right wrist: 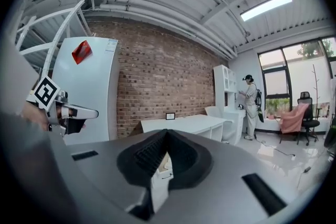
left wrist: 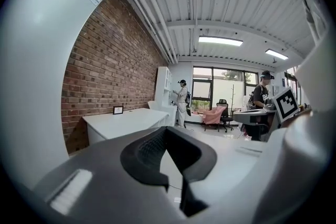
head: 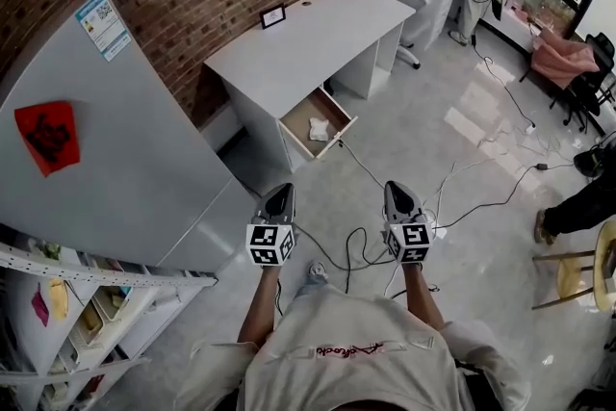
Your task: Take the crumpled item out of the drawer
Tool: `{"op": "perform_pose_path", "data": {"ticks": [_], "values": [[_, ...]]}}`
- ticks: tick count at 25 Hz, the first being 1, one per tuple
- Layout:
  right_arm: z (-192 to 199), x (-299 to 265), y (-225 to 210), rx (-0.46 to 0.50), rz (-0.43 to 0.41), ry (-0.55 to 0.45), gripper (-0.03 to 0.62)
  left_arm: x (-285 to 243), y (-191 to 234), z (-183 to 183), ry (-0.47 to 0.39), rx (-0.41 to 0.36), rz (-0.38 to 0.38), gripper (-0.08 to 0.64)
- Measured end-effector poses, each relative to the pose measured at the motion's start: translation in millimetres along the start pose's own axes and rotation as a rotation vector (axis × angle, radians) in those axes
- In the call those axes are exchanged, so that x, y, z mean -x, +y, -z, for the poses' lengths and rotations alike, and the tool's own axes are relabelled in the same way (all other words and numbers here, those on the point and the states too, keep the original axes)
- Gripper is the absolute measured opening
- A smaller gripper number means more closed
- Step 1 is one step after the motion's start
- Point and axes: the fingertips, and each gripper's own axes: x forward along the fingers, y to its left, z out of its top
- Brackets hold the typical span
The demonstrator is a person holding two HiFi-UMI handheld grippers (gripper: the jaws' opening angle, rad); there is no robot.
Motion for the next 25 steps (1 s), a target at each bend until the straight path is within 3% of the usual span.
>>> {"op": "perform_pose_path", "data": {"ticks": [13, 25], "values": [[-22.1, -112.8, -19.3, 0.006, 0.069, -0.023, 0.012, -98.6, 76.8, -27.4, -0.01, -0.025, 0.068, 0.009], [-7.8, -118.3, -26.6, -0.005, 0.118, 0.01, 0.012, -120.6, 77.3, -11.9, 0.033, -0.021, 0.124, 0.009]]}}
